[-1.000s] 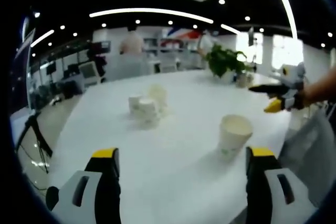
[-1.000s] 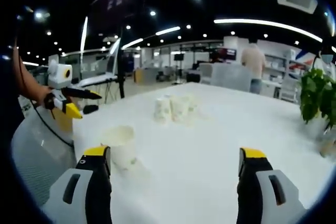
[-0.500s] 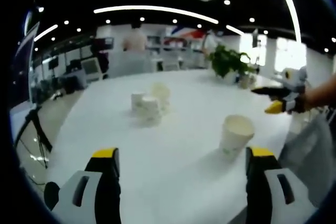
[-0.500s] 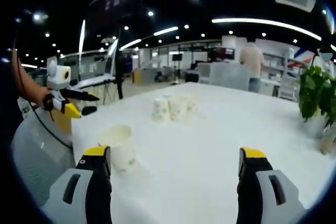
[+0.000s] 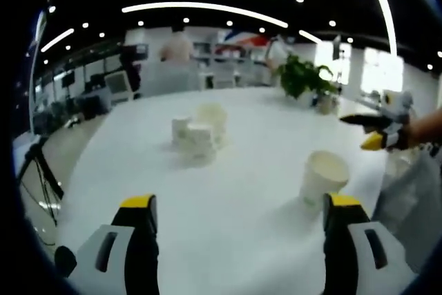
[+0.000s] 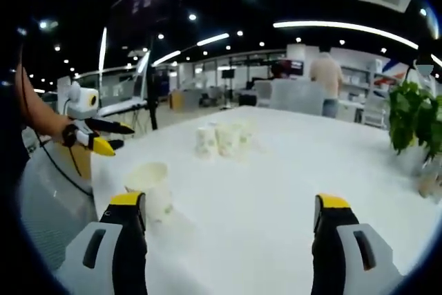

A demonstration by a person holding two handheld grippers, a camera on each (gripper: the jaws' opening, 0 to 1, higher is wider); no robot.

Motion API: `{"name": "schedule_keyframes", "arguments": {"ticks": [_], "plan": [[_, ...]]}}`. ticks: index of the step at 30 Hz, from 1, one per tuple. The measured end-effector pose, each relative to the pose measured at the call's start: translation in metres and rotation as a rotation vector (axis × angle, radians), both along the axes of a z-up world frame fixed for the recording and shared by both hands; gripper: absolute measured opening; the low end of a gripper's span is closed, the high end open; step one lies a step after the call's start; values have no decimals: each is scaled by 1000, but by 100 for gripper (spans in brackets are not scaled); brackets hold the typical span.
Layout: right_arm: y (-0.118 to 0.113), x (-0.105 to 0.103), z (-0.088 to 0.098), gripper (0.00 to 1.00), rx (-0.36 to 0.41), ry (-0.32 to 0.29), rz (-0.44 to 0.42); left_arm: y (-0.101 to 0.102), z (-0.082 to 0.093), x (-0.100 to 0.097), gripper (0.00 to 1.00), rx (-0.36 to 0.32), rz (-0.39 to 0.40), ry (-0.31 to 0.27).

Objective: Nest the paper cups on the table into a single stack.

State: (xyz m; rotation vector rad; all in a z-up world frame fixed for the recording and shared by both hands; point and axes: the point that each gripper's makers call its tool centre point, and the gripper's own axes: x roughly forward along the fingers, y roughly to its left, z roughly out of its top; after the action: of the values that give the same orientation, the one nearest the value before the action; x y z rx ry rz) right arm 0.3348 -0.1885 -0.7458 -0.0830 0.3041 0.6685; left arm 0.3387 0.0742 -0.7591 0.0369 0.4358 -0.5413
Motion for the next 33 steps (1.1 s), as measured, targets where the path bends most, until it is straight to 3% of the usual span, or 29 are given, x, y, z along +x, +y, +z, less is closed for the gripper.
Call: {"name": "schedule_keyframes", "arguments": {"ticks": [5,18,33], "plan": [[-1,2,-2,100,-5,9,-3,0,-11,17,99,4,2,12],[1,7,-5,99,-7,21,-13,-8,-12,76,96,-17,-15,-3],[-4,10,-5,98,-12,28,-41,-17,-28,142,93,-8,-31,-11]]}}
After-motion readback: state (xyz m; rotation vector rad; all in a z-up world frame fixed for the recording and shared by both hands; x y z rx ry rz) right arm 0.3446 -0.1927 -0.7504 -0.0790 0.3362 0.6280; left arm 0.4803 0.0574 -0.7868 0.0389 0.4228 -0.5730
